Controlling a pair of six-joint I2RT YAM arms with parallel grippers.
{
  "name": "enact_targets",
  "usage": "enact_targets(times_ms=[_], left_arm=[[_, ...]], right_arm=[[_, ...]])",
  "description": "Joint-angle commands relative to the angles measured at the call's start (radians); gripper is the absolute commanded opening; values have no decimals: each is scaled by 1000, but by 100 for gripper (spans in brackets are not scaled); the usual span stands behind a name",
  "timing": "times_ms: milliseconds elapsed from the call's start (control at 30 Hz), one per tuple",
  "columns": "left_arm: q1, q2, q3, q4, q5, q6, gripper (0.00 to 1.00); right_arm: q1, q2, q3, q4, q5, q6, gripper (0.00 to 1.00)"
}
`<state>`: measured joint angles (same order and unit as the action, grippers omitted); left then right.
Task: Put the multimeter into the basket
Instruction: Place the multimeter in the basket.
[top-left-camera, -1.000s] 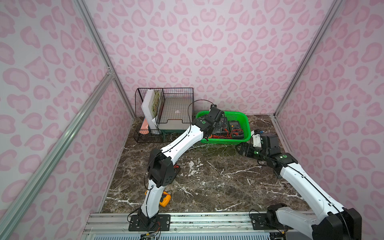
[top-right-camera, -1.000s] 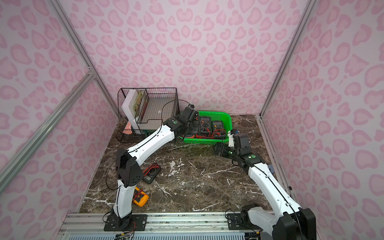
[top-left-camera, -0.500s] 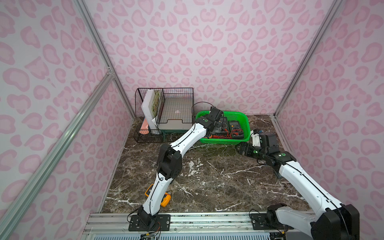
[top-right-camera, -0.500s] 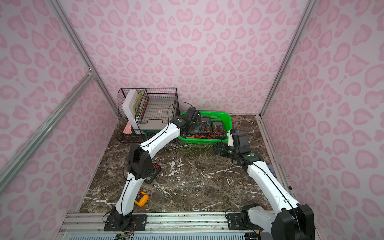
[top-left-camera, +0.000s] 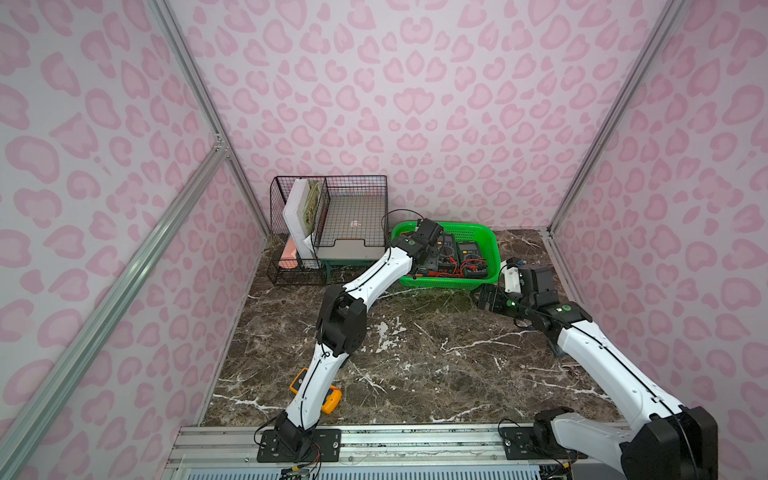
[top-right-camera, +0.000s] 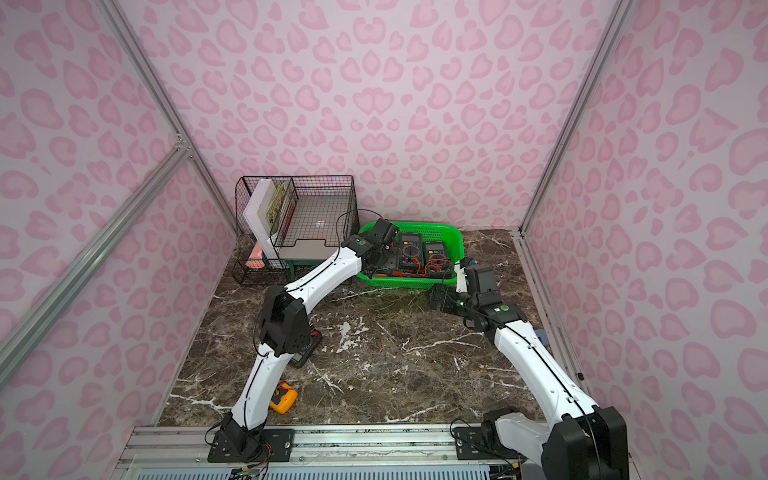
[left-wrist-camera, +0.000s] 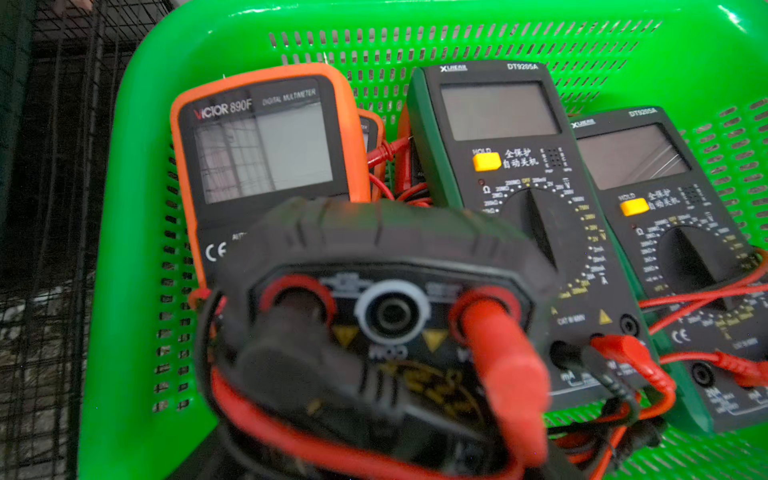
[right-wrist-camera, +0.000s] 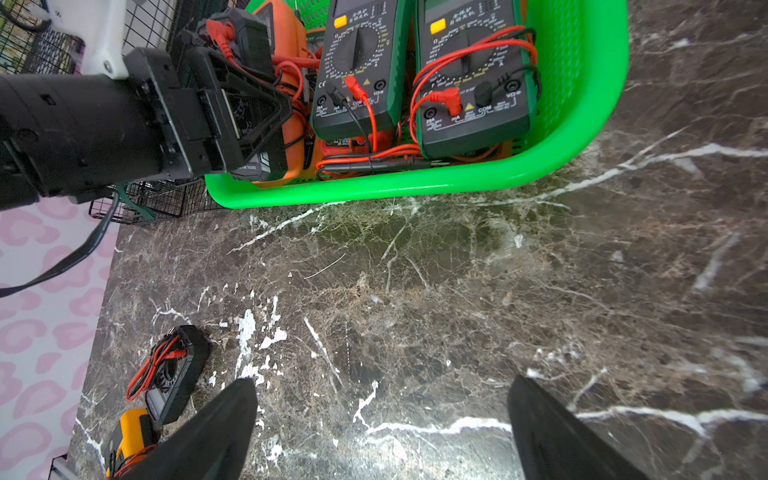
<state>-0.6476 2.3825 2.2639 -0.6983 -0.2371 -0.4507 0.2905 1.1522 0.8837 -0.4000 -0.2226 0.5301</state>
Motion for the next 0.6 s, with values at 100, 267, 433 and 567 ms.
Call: enact_targets(times_ms=[100, 267, 433, 567], left_arm=[[2, 5, 19, 9, 30, -21, 96], [2, -18, 26, 8, 42, -22, 99], [3, -63, 24, 8, 59, -24, 99], [2, -126, -28, 54, 104, -17, 99]], right_arm=[[0, -8, 6, -8, -4, 3, 99], [0, -12, 9, -8, -3, 4, 99], [0, -17, 12, -8, 3, 0, 99], [0, -23, 8, -8, 6, -5, 99]])
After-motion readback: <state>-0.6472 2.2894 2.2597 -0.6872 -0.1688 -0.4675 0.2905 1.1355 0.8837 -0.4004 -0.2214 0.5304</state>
